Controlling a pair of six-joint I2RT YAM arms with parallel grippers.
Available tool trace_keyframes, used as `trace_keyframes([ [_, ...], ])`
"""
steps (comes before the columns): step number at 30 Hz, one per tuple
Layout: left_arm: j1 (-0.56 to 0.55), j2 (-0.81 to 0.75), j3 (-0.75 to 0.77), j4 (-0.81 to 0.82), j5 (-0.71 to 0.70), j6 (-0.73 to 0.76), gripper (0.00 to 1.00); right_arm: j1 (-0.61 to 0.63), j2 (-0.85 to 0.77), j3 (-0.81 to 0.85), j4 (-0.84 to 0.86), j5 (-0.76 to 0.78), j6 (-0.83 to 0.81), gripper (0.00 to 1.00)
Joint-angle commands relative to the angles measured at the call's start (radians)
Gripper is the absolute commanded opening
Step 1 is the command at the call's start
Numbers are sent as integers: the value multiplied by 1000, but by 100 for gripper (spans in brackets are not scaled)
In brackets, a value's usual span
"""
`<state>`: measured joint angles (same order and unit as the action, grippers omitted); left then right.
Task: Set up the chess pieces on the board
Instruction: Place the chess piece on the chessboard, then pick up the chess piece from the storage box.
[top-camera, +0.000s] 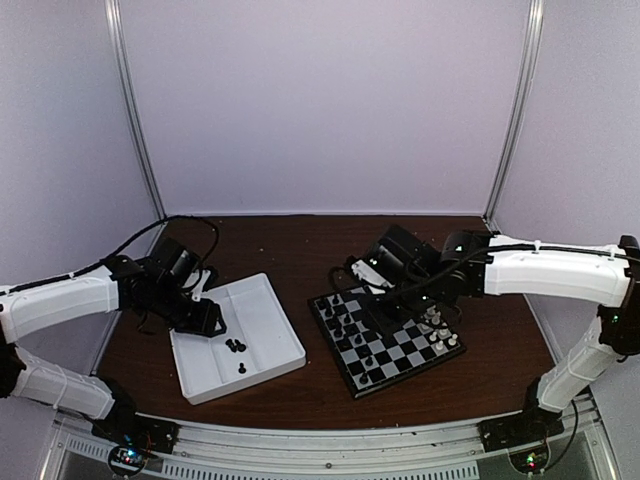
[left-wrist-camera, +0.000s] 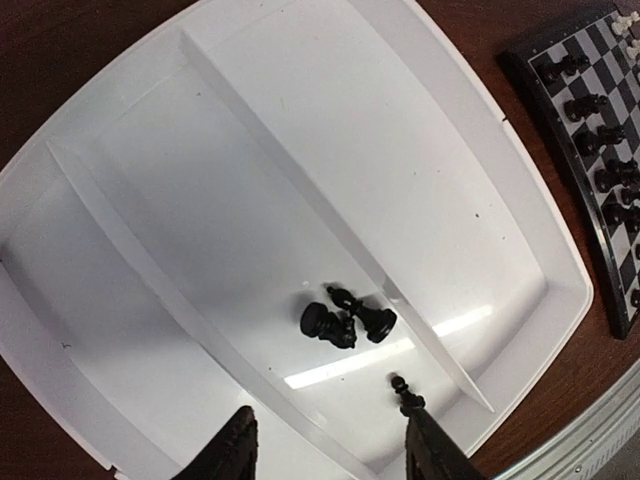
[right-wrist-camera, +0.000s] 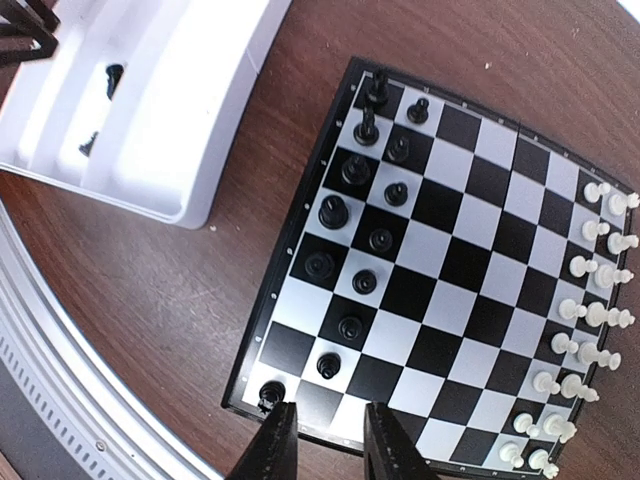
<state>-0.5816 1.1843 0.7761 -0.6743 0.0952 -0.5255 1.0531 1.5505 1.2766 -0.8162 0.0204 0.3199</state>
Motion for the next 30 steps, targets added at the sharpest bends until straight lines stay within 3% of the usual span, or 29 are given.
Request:
trace_keyframes([
  [1, -44, 50, 16, 45, -58, -156, 54, -7, -79, -42, 110, 33, 8, 26],
  [6, -76, 130, 19, 54, -159, -416, 56, -7, -133, -74, 202, 16, 6, 27],
  [12, -130, 104, -48, 167, -234, -644, 57, -7, -153, -96, 230, 9, -2, 26],
  [22, -169, 100, 2, 98, -369, -797, 54, -7, -176, -151, 313, -6, 5, 25],
  [30, -172, 127, -16, 83, -368, -936, 49, -7, -185, -159, 360, -10, -11, 25],
])
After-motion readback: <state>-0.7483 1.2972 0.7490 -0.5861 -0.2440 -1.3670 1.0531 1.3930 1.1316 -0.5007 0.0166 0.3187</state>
